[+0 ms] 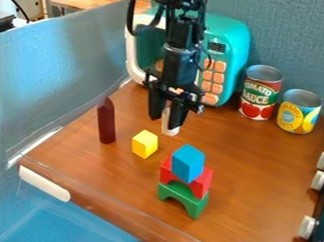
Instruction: Remove the white block on top and place it on the right side near the yelow block
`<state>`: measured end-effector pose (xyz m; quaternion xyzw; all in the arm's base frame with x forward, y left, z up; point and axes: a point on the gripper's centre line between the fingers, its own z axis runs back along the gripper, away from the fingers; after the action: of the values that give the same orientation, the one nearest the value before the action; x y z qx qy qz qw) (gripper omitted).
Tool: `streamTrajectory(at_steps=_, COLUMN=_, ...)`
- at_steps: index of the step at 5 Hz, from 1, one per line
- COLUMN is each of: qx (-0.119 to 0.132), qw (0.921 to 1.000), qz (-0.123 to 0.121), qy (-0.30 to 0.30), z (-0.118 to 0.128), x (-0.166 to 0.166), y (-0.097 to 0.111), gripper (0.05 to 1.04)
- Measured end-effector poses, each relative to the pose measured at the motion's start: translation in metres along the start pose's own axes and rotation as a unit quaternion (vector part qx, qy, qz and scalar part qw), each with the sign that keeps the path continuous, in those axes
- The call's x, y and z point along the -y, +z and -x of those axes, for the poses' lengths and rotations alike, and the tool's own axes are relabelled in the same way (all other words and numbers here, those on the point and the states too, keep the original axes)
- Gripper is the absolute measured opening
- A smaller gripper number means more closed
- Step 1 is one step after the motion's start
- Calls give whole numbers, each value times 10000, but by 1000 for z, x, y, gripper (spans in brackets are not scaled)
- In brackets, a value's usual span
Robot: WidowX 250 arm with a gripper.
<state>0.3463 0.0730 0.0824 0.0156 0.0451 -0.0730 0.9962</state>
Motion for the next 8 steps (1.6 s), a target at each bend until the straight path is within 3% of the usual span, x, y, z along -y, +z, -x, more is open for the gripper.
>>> streamTrajectory(at_steps=2, qx=-372, qw=9988, qz=137, qy=-299, z=20, x=11, y=-28, gripper=510)
streamTrajectory(at_steps=4, qx=-422, qw=9984, qz=232, qy=-305, z=21, x=10, y=-45, gripper=510)
streamTrajectory(at_steps=6, qx=-436, qw=9986, qz=250, qy=-179, z=3, x=-1, y=-56, gripper=510)
streamTrajectory(at_steps=8, qx=-372, qw=9989, qz=275, qy=-83, z=2, x=-3, y=-55, gripper=557)
